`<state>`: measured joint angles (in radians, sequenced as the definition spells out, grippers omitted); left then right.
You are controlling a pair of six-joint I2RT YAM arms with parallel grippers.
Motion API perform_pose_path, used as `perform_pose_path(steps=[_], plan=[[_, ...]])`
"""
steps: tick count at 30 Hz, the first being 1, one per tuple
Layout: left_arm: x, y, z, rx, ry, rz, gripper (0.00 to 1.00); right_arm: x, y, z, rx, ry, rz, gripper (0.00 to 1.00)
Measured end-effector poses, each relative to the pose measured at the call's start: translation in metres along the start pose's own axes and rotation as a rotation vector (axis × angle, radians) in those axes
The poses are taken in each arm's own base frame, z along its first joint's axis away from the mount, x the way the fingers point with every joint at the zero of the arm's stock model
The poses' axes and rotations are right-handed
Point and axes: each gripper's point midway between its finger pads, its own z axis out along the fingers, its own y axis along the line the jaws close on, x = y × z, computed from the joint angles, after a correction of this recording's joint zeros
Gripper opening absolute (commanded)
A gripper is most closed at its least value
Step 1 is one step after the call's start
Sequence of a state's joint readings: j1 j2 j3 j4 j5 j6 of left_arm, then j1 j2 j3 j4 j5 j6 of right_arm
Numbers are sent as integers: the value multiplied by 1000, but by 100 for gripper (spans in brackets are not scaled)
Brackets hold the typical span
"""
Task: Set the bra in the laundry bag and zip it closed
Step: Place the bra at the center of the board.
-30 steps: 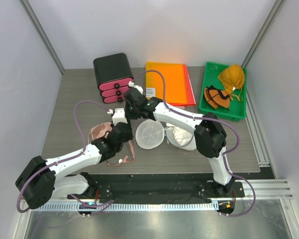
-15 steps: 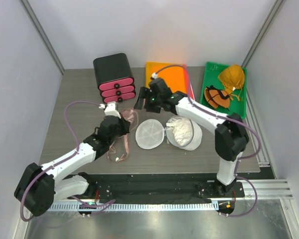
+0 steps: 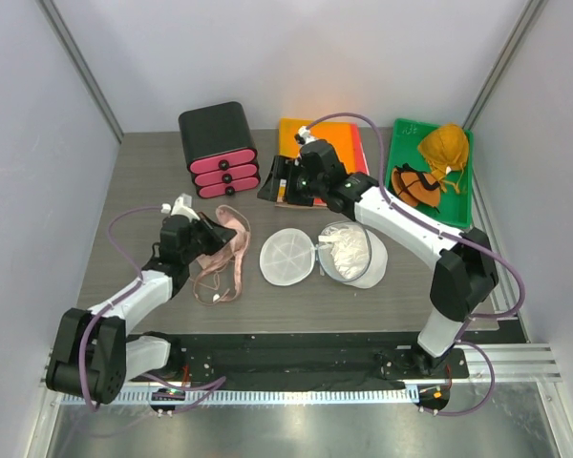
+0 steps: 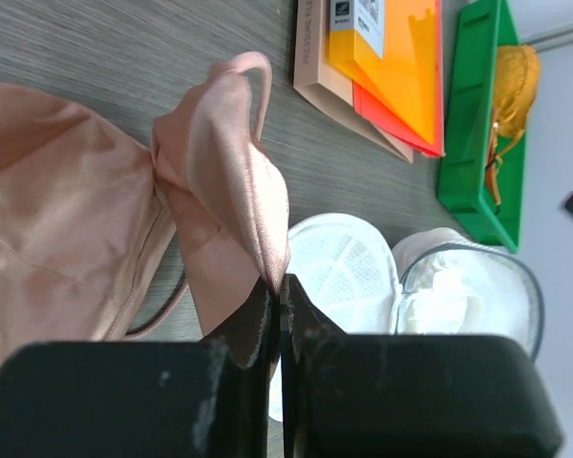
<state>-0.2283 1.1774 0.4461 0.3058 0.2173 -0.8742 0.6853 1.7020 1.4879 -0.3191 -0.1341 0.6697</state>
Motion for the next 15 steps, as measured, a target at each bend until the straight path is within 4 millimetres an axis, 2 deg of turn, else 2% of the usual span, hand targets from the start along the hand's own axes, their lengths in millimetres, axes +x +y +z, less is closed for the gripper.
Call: perform_pose_path(steps=[7, 10, 13, 14, 15], plan=[[-12, 3, -13, -11, -33, -28, 6, 22, -15, 10, 22, 67, -13, 81], [-18, 10, -24, -61, -68, -21, 16, 27, -17, 12, 14, 84, -14, 81], [-24, 30, -32, -175, -95, -14, 27, 33, -19, 13, 13, 101, -15, 81], [-26, 37, -34, -221, -103, -14, 37, 34, -20, 14, 12, 105, -17, 81], [-28, 43, -36, -258, -107, -14, 41, 36, -20, 14, 12, 110, -18, 81]])
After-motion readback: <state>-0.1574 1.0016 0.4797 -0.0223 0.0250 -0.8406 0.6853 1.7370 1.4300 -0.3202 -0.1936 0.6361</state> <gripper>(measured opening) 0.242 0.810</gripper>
